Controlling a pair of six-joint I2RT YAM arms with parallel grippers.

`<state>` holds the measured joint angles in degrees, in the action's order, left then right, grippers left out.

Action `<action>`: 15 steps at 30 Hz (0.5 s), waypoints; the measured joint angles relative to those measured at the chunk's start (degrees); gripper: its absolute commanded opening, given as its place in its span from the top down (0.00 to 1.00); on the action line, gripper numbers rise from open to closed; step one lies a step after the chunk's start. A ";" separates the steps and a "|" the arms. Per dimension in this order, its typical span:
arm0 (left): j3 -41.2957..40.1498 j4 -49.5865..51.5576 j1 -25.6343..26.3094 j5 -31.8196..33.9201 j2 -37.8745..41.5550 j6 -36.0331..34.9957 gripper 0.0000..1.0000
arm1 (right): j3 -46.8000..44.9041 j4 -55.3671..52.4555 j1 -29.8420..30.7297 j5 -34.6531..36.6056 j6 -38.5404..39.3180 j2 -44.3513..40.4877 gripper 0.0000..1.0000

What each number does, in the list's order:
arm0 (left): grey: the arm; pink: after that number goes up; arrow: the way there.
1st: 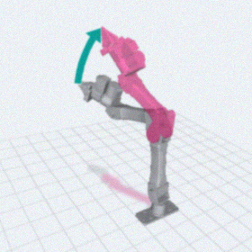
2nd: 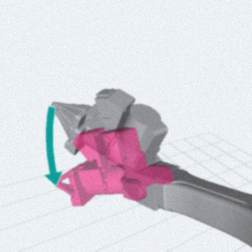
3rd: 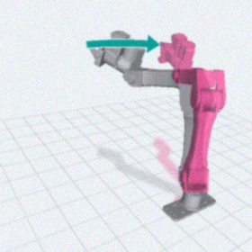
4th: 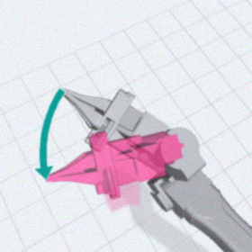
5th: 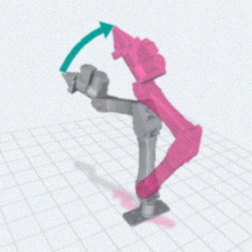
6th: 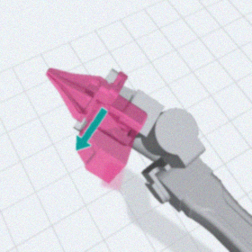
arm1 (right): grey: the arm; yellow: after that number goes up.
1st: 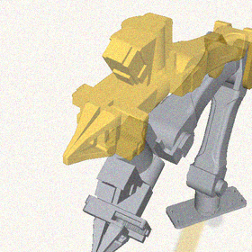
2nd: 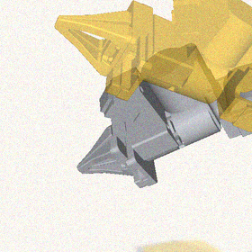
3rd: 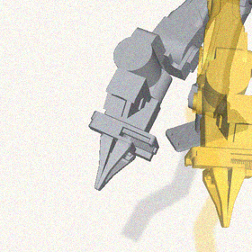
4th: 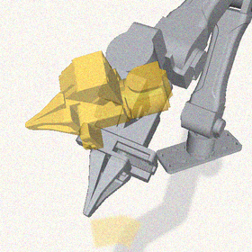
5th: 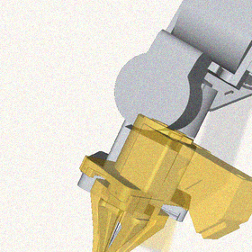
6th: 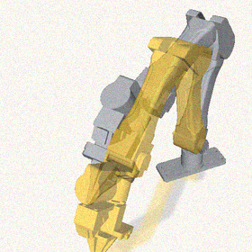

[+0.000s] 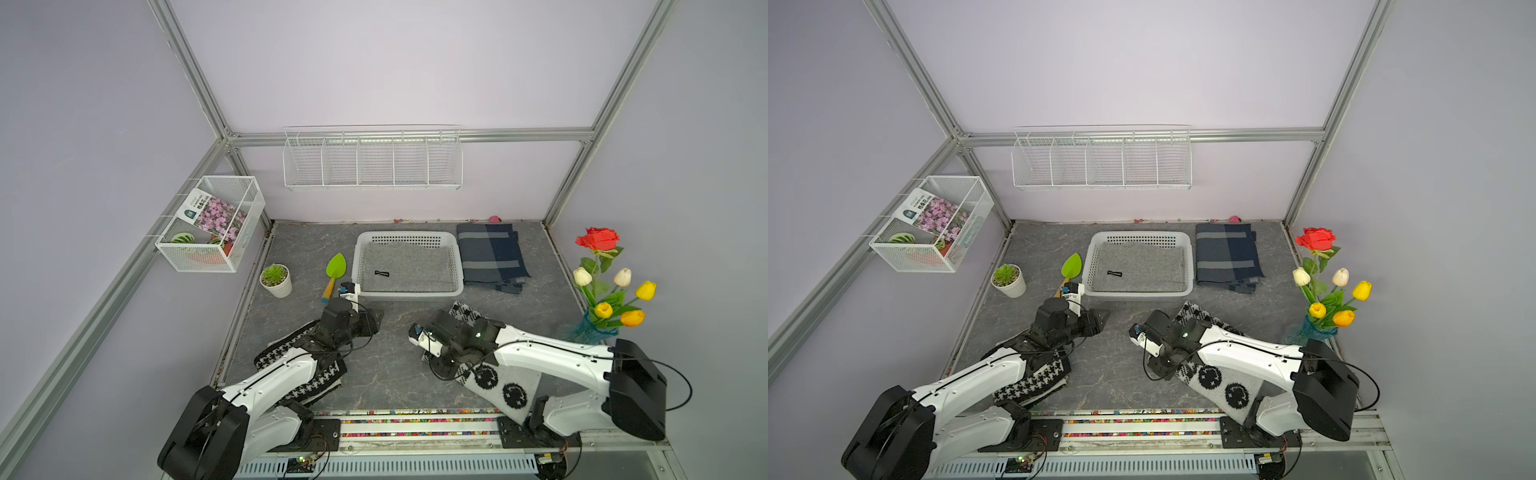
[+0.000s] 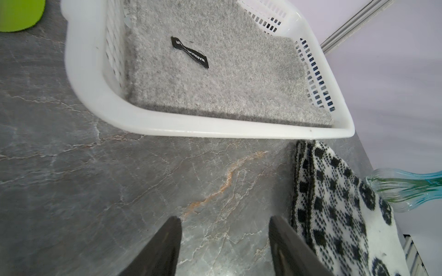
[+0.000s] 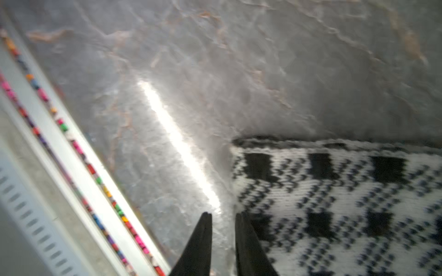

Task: Put the folded scarf in the basket
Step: Adjust the scarf at the center of the board.

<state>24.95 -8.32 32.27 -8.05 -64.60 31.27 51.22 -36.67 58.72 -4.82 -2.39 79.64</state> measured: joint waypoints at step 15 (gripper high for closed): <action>0.00 0.00 0.00 -0.57 -0.02 0.15 0.38 | -7.96 6.45 -14.12 16.87 -13.42 -7.52 0.49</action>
<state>24.95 -8.32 32.27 -8.62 -64.62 31.42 43.27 -30.22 44.60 12.05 -15.81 72.12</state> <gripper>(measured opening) 0.626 0.514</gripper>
